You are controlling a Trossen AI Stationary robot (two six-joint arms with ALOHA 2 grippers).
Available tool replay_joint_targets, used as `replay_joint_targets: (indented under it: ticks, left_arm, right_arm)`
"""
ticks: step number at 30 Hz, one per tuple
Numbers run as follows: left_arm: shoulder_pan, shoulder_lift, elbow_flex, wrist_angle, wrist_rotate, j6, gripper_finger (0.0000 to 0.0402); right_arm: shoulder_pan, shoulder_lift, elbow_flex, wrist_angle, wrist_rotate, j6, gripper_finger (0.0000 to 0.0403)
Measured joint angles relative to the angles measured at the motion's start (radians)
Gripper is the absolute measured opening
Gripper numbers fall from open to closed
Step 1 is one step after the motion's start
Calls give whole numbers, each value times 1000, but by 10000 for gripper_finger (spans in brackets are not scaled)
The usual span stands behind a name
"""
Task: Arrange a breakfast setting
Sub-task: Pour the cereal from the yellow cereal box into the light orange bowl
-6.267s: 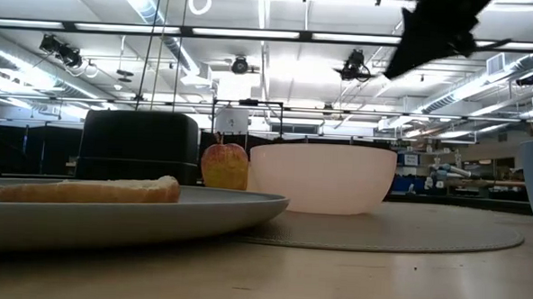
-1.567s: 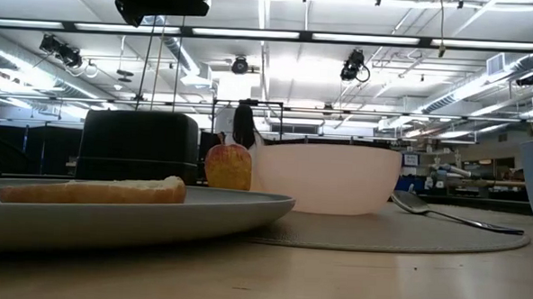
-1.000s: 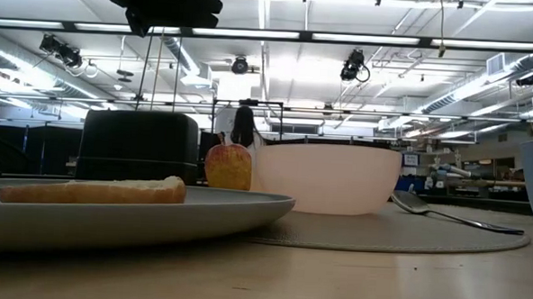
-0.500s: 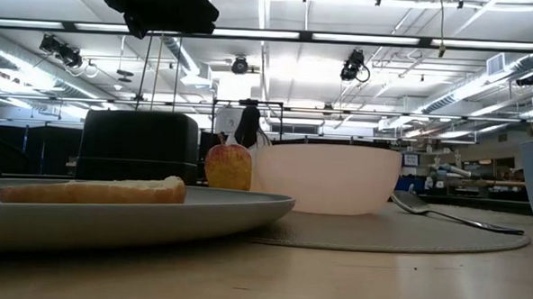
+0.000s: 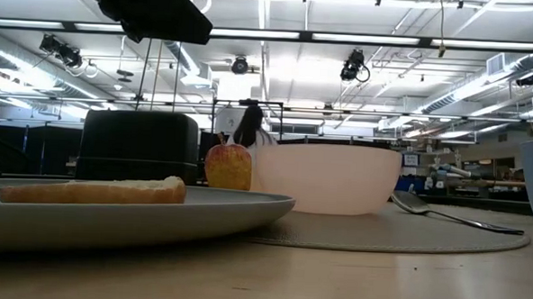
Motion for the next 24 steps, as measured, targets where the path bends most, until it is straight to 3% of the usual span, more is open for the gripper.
replay_joint_targets:
  ticks: [9, 13, 18, 24]
  left_arm:
    - [0, 0, 0, -10, 0, 7, 155]
    - [-4, 0, 0, -10, 0, 19, 155]
    - [-4, 0, 0, -9, 0, 16, 155]
    - [-4, 0, 0, -7, 0, 15, 155]
  right_arm:
    - [40, 117, 0, -47, 119, -66, 158]
    - [57, 164, 0, -34, 119, -137, 113]
    - [76, 197, 0, -25, 112, -227, 20]
    - [82, 192, 0, 90, 117, -247, 11]
